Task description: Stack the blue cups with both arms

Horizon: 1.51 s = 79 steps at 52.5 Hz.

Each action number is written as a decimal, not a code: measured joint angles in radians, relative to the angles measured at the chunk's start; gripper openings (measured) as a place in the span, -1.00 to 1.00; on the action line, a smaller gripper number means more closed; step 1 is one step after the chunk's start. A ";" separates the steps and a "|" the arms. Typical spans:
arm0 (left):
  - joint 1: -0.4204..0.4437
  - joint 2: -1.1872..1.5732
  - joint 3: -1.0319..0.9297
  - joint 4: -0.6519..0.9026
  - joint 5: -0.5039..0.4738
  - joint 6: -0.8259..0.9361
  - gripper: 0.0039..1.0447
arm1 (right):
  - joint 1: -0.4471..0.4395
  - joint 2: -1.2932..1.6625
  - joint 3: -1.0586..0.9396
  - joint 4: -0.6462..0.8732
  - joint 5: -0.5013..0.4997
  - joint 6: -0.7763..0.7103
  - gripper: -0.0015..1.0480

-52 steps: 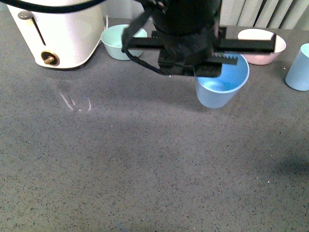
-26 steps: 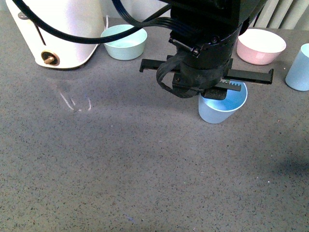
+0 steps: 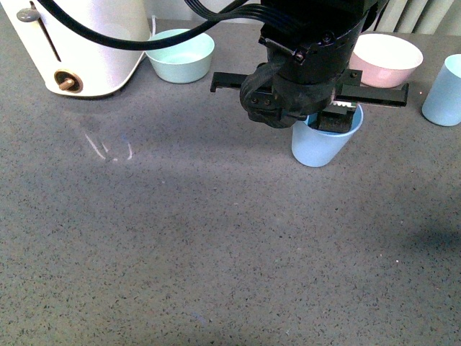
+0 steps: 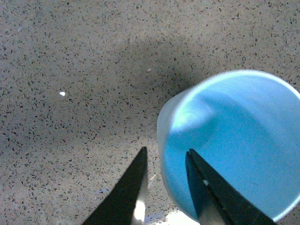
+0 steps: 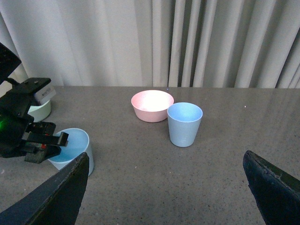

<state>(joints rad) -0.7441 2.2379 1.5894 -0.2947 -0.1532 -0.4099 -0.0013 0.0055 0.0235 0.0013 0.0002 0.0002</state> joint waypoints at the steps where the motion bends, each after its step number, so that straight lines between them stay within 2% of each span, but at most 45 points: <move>1: 0.000 0.000 0.000 0.000 0.000 0.000 -0.40 | 0.000 0.000 0.000 0.000 0.000 0.000 0.83; 4: 0.000 0.000 0.000 0.000 0.003 0.000 -0.26 | 0.000 0.000 0.000 0.000 0.000 0.000 0.83; 6: 0.000 0.000 0.000 0.000 0.008 -0.001 -0.09 | 0.000 0.000 0.000 0.000 0.000 0.000 0.83; 26: 0.020 -0.122 -0.079 0.067 0.024 0.001 0.87 | 0.000 0.000 0.000 0.000 0.000 0.000 0.83; 38: 0.079 -0.335 -0.239 0.182 0.055 -0.007 0.84 | 0.000 0.000 0.000 0.000 0.000 0.000 0.83; 46: 0.161 -0.497 -0.418 0.363 0.094 -0.018 0.84 | 0.000 0.000 0.000 0.000 0.000 0.000 0.83; 49: 0.177 -0.560 -0.525 0.560 -0.063 0.064 0.69 | 0.000 0.000 0.000 0.000 0.000 0.000 0.83; 50: 0.193 -0.608 -0.600 0.690 -0.159 0.114 0.59 | 0.000 0.000 0.000 0.000 -0.004 0.000 0.83; 52: 0.237 -0.713 -0.736 0.842 -0.237 0.214 0.42 | 0.000 0.000 0.000 0.000 -0.003 0.000 0.83; 54: 0.303 -0.834 -0.857 0.940 -0.235 0.290 0.25 | 0.000 0.000 0.000 0.000 -0.002 0.000 0.83; 58: 0.401 -1.021 -1.032 0.998 -0.207 0.351 -0.09 | 0.000 0.000 0.000 0.000 0.001 0.000 0.83; 72: 0.504 -1.182 -1.281 1.022 -0.077 0.391 -0.95 | 0.000 0.000 0.000 0.000 -0.003 0.000 0.83; 79: 0.541 -1.257 -1.340 1.022 -0.035 0.396 -0.97 | 0.000 0.000 0.000 0.000 0.000 0.000 0.83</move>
<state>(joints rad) -0.2035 0.9813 0.2493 0.7273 -0.1879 -0.0143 -0.0013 0.0055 0.0235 0.0013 0.0002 0.0002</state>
